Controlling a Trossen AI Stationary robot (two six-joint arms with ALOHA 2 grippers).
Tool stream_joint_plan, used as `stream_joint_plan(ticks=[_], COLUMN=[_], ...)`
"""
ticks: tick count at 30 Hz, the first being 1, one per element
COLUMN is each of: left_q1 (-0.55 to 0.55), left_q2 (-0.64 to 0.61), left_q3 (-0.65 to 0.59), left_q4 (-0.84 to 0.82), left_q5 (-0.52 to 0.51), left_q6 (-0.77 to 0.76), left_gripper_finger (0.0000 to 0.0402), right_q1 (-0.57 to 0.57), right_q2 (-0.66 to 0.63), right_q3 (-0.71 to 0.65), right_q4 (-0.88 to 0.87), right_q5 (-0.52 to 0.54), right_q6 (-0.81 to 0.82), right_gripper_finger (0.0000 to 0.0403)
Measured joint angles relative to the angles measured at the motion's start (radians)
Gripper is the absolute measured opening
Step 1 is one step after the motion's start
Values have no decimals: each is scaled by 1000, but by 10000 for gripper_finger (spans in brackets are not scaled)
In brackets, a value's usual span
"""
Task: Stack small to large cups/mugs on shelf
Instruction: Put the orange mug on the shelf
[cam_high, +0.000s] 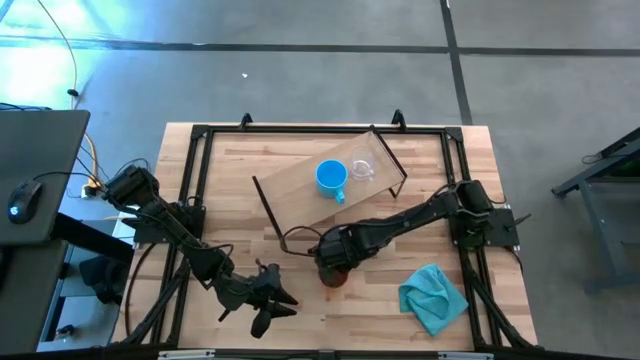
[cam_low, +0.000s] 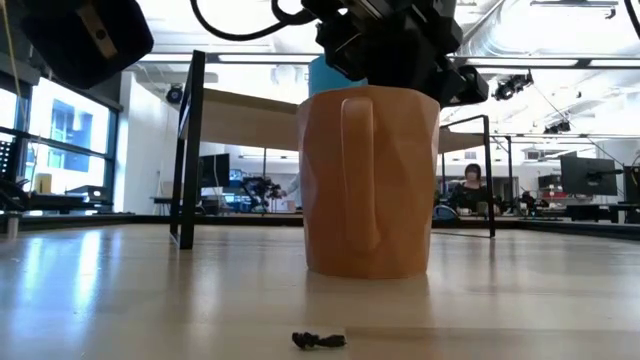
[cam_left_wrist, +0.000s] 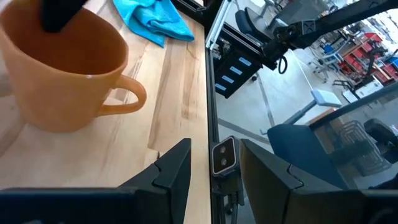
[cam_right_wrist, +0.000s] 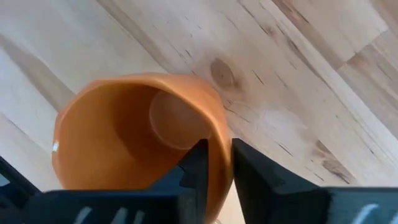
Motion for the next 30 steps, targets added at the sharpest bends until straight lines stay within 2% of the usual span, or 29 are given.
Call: stream_joint_plan(ticks=[5, 18, 22, 30], left_q1=[0, 0, 1, 1], left_q2=[0, 0, 0, 0], left_q3=[0, 0, 0, 0], left_q4=[-8, -17, -18, -22], left_q5=[-16, -23, -40, -49], left_q6=[0, -3, -3, -4], left_gripper_finger=[124, 124, 124, 124], right_q1=[0, 35, 50, 76], right_q2=[-9, -85, -98, -98], right_q3=[1, 2, 2, 2], right_q4=[5, 19, -15, -40], right_q5=[-2, 0, 42, 18], right_q6=[-20, -2, 20, 97], right_gripper_finger=[80, 87, 107, 159])
